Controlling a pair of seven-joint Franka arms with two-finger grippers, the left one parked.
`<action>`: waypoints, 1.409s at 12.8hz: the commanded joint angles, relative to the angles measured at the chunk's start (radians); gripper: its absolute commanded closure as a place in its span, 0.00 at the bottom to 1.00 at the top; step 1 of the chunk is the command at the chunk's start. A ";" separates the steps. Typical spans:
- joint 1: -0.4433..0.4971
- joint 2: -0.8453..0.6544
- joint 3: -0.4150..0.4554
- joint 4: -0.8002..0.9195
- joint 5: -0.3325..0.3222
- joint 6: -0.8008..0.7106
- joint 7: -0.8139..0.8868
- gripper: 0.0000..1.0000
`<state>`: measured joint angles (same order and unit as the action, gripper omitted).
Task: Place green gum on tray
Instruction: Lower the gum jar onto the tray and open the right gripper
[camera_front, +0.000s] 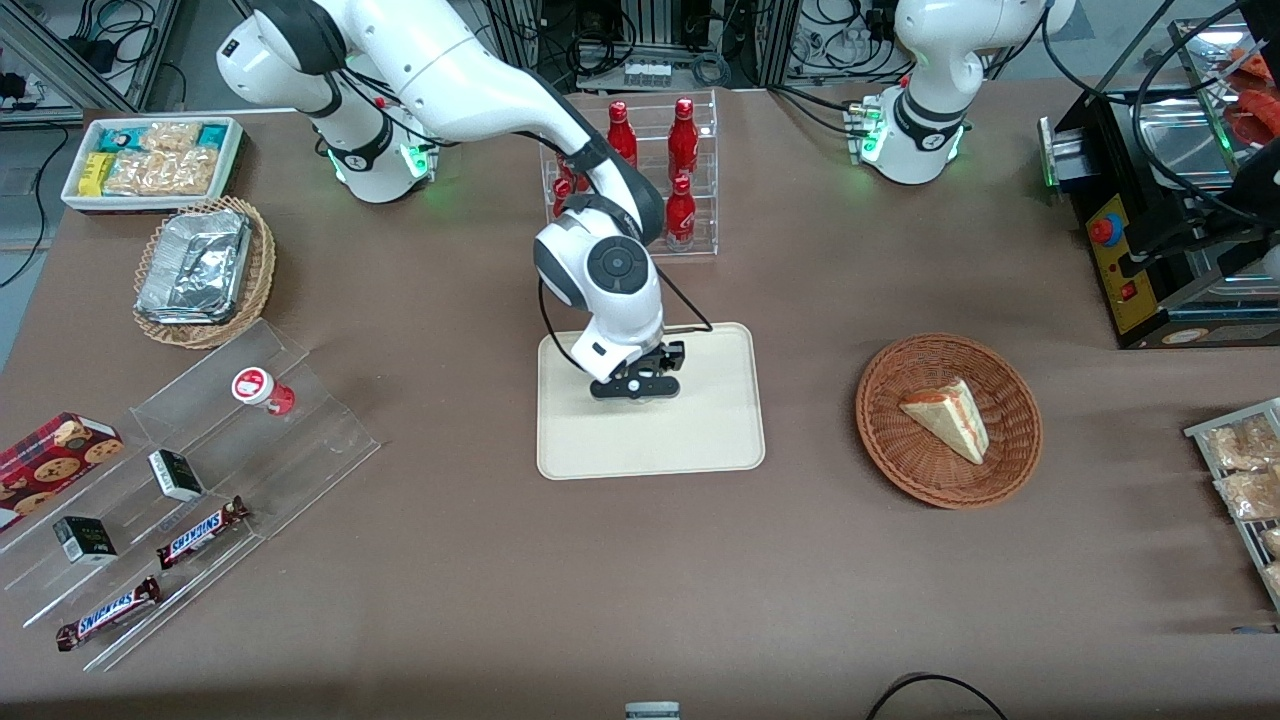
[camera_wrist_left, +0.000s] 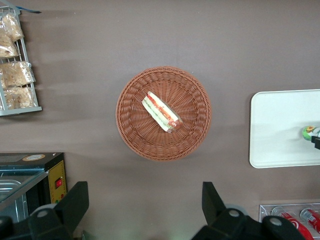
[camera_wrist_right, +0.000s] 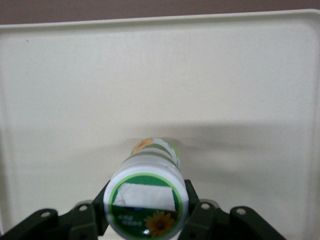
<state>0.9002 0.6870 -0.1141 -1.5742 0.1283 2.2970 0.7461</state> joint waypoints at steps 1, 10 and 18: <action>0.014 0.043 -0.013 0.034 0.019 0.036 0.006 1.00; 0.016 0.045 -0.015 0.020 -0.044 0.079 -0.008 0.00; -0.007 -0.118 -0.022 0.019 -0.044 -0.160 -0.126 0.00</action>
<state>0.9032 0.6433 -0.1341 -1.5458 0.0954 2.2274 0.6621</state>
